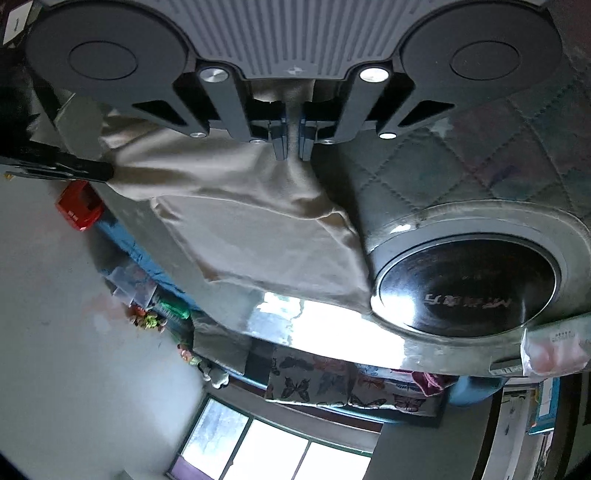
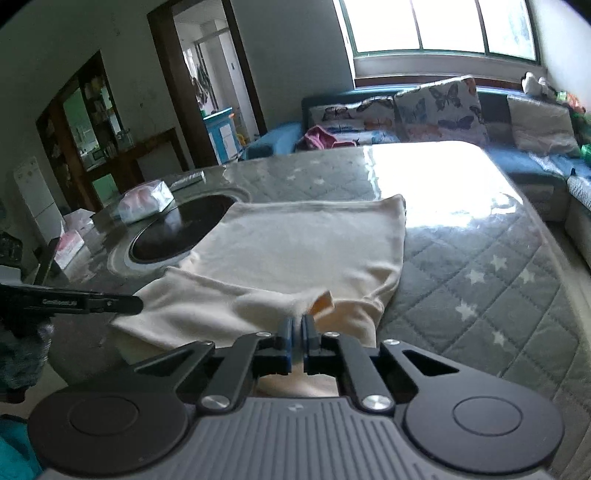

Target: Fold clothes

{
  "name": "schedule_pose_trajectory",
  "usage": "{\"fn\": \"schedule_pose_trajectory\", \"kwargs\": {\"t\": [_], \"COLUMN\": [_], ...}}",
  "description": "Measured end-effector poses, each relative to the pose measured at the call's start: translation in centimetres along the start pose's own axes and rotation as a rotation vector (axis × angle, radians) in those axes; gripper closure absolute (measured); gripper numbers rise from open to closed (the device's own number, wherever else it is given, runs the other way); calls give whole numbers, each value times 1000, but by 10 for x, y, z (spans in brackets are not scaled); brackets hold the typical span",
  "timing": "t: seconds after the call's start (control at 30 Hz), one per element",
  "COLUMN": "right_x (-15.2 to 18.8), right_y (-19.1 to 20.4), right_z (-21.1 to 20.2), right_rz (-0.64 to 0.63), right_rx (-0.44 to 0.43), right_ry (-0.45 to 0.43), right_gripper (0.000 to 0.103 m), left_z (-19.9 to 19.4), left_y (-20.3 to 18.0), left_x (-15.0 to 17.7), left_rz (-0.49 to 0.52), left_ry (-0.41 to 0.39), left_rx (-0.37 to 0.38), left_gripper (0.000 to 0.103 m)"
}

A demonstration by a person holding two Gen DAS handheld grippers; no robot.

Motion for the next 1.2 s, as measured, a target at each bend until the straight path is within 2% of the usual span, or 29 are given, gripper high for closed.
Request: {"fn": "schedule_pose_trajectory", "kwargs": {"t": [0.13,0.27,0.4,0.43,0.47,0.5,0.6,0.63,0.67,0.73,0.83,0.9,1.03,1.13,1.2], "right_x": [15,7,-11,-13,-14,-13,-6,-4,-3,-4,-12,-13,-5,-14,-21], "right_y": [-4,-5,-2,-3,-4,-7,-13,-13,-11,-5,-1,-4,-12,-6,1], "right_z": [15,4,7,14,21,28,45,48,50,48,39,43,48,34,33], "right_rz": [17,-20,-69,-71,-72,-68,-36,-29,-37,-85,-103,-108,-109,-156,-173], "right_rx": [10,35,50,59,69,81,67,57,51,72,84,89,129,140,106], "right_ry": [77,35,-9,-3,4,14,50,60,63,38,-18,-4,21,-44,-68], "right_gripper": [94,93,93,89,81,80,80,84,92,95,96,95,93,92,92], "left_z": [-1,-12,-5,0,5,12,32,37,40,45,47,48,41,35,39], "left_y": [6,7,-9,-12,-14,-16,-19,-20,-21,-22,-17,-10,-8,-19,-30], "left_x": [2,-5,-19,-21,-23,-25,-29,-30,-30,-31,-30,-28,-30,-36,-38], "left_rz": [26,60,87,89,91,91,90,92,103,119,109,105,94,123,144], "left_ry": [19,-15,-38,-37,-35,-31,-13,-10,-15,-24,-26,-29,-41,-56,-54], "left_rx": [-25,-38,18,29,40,46,60,62,56,37,14,-14,-19,6,35], "left_gripper": [92,92,92,92,92,92,92,92,92,92,92,93,92,93,92]}}
Point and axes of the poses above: each gripper's, at about its wrist camera, not at the fingertips, and z roughly the way its jaws point, y to its left, x to its underside, the point moved 5 cm from there along z, roughly the way its jaws point, and after that the axes turned 2 degrees about -z, right-handed, at the moved point
